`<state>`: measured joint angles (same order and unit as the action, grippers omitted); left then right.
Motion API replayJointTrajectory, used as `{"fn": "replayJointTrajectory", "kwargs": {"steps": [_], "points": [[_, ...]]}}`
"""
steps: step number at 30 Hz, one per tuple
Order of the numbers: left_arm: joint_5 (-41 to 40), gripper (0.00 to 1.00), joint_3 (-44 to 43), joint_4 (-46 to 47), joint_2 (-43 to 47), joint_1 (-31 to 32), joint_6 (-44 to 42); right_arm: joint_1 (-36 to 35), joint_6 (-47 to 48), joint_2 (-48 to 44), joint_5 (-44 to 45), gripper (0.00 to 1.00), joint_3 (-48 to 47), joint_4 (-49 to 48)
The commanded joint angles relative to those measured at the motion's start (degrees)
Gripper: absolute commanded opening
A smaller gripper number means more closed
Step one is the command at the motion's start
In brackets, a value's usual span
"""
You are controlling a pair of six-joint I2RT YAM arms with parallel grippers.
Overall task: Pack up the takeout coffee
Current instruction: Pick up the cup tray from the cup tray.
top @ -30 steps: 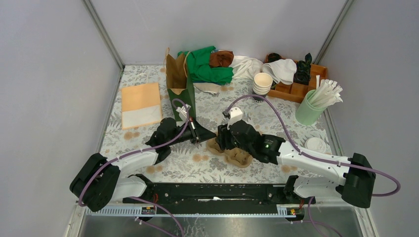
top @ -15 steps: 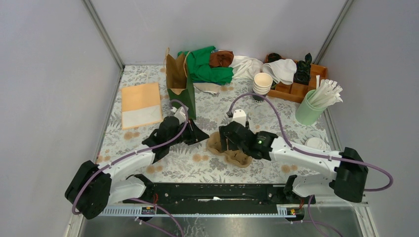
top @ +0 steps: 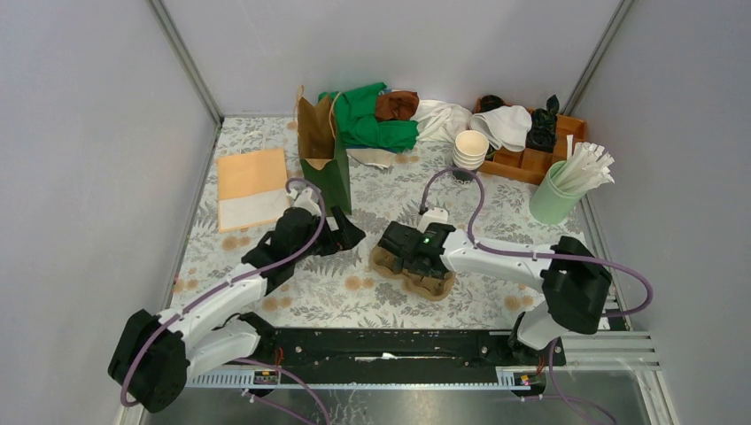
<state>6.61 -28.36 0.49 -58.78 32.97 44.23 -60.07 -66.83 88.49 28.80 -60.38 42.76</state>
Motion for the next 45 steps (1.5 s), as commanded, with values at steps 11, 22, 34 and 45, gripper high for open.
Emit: {"fn": "replayJointTrajectory", "kwargs": {"steps": [11,22,34,45], "points": [[-7.9,0.99,3.9,1.1,9.0,-4.1,1.7,0.6,-1.8,3.6,-3.9,0.56,-1.4,-5.0],[7.4,0.99,9.0,10.2,9.2,-8.7,0.6,5.9,6.4,-5.6,-9.8,0.44,3.6,-10.2],[23.0,0.71,13.8,30.0,4.6,-9.0,11.1,13.2,20.2,-19.2,-28.3,0.42,16.7,-30.4],[30.9,0.42,17.9,46.4,2.4,-8.9,24.6,16.1,19.9,-21.2,-33.9,0.38,19.0,-35.0]]}}
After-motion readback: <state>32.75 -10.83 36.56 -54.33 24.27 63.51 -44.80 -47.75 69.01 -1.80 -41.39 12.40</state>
